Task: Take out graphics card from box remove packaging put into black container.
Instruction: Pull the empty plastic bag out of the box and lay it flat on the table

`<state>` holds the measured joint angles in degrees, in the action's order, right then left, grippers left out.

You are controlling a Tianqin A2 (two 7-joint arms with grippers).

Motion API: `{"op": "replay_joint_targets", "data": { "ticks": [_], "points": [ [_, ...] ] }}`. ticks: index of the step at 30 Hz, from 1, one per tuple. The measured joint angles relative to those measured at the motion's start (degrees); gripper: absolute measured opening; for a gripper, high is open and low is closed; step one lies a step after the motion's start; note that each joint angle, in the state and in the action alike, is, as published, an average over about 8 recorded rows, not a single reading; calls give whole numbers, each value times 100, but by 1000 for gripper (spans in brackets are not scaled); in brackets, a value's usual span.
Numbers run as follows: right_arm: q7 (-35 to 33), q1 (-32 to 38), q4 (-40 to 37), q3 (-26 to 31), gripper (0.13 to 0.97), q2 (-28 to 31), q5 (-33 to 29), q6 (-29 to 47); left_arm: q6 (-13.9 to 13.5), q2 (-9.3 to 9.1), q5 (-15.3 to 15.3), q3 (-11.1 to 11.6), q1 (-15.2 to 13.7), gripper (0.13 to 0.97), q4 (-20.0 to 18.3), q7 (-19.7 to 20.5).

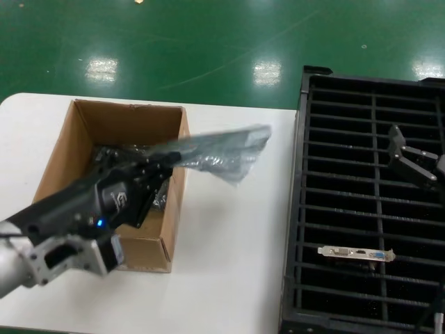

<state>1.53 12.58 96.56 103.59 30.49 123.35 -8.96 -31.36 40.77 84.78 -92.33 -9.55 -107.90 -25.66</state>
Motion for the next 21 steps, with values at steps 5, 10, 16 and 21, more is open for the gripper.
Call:
{"op": "replay_joint_targets", "data": {
  "ticks": [5, 10, 16, 21],
  "points": [
    [-1, 0, 1, -1, 966, 1, -2, 1, -1220, -912, -561, 592, -452, 140, 179, 1363],
    [-1, 0, 1, -1, 966, 1, -2, 1, -2431, -1966, -1154, 1220, -1066, 140, 609, 2553],
    [-2, 0, 0, -1, 966, 0, -2, 1, -3976, -3298, -2540, 2025, -1824, 140, 1015, 4127],
    [-2, 0, 0, -1, 966, 0, -2, 1, -4933, -3860, -3629, 2247, -2138, 140, 1212, 5475]
  ]
}}
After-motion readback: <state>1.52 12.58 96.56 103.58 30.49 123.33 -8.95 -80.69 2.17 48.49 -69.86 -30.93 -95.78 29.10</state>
